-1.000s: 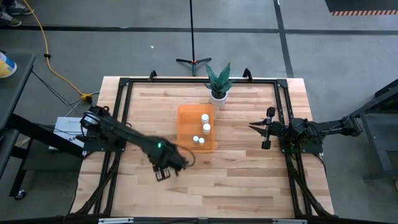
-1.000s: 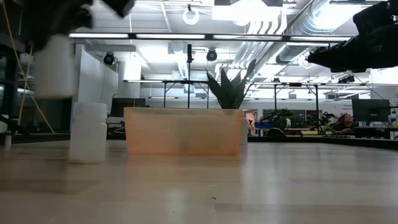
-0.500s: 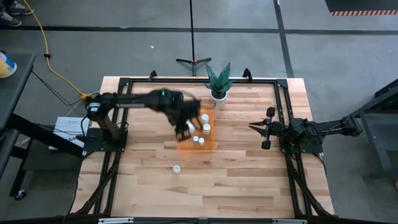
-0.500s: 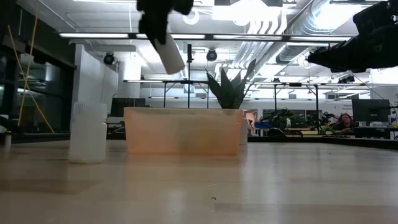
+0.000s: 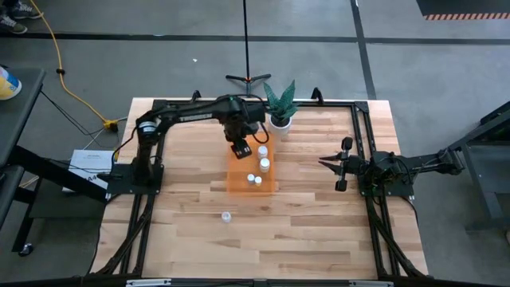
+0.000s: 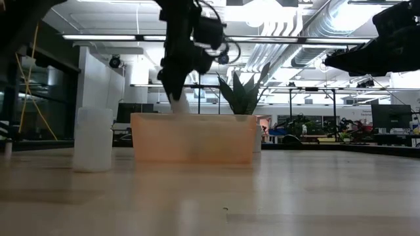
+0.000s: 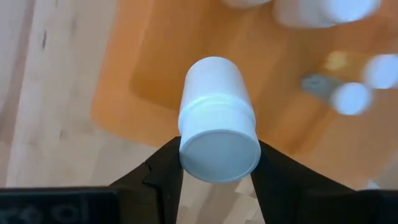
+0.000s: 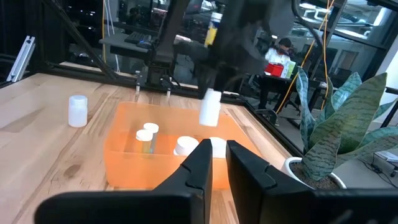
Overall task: Pick and place pill bottles into a basket
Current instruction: Put the white pill bottle into the orange bin, then put the transparent pill bottle into the orange bin
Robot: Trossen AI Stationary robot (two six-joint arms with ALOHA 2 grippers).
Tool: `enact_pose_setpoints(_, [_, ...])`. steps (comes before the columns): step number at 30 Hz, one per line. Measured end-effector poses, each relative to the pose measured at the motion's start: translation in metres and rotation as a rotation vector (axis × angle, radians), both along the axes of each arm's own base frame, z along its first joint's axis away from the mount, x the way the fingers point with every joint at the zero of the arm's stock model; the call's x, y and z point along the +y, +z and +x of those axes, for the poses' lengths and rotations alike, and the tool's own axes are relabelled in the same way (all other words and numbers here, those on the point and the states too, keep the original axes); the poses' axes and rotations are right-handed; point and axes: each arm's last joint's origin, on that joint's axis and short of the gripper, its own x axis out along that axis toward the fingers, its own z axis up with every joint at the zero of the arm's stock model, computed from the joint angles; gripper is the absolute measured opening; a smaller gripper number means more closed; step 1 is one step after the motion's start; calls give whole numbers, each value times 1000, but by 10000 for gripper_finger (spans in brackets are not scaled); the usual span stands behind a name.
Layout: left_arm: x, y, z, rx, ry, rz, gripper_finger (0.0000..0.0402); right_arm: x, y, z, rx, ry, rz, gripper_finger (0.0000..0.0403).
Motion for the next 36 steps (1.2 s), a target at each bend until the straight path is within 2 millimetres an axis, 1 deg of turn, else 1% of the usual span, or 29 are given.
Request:
enact_pose_setpoints(4, [13,-18,3,66,22,11,221,0,0,0,0,0,0,36])
enact_pose_setpoints(6, [16,-26,5,85,12,4,226,0,0,0,0,0,0,35])
enact_pose_setpoints(9, [17,-37,9,105,-10,-4,217,0,0,0,0,0,0,36])
enact_pose_setpoints(11, [18,-44,12,110,-25,-6,204,0,0,0,0,0,0,38])
enact_pose_setpoints(13, [18,-48,13,123,-37,-12,191,0,0,0,0,0,0,40])
enact_pose_setpoints(16, [18,-49,12,135,-42,-16,176,0,0,0,0,0,0,42])
enact_pose_setpoints(19, [17,-48,11,149,-42,-22,170,0,0,0,0,0,0,40])
enact_pose_setpoints(22, [16,-38,7,183,-43,-36,170,0,0,0,2,0,-11,38])
enact_pose_setpoints(26, [10,-19,6,209,-33,-48,172,0,0,0,3,0,-14,35])
enact_pose_setpoints(28, [3,-8,9,190,-42,-38,172,0,0,0,3,0,-14,35])
enact_pose_setpoints(30, [-11,5,13,140,-63,-26,172,0,0,0,3,0,-15,36])
enact_pose_setpoints(33, [-44,26,16,62,-149,-14,172,0,0,0,3,0,-15,39])
enact_pose_setpoints(36, [-82,37,15,43,-222,55,172,0,0,0,6,0,-15,41])
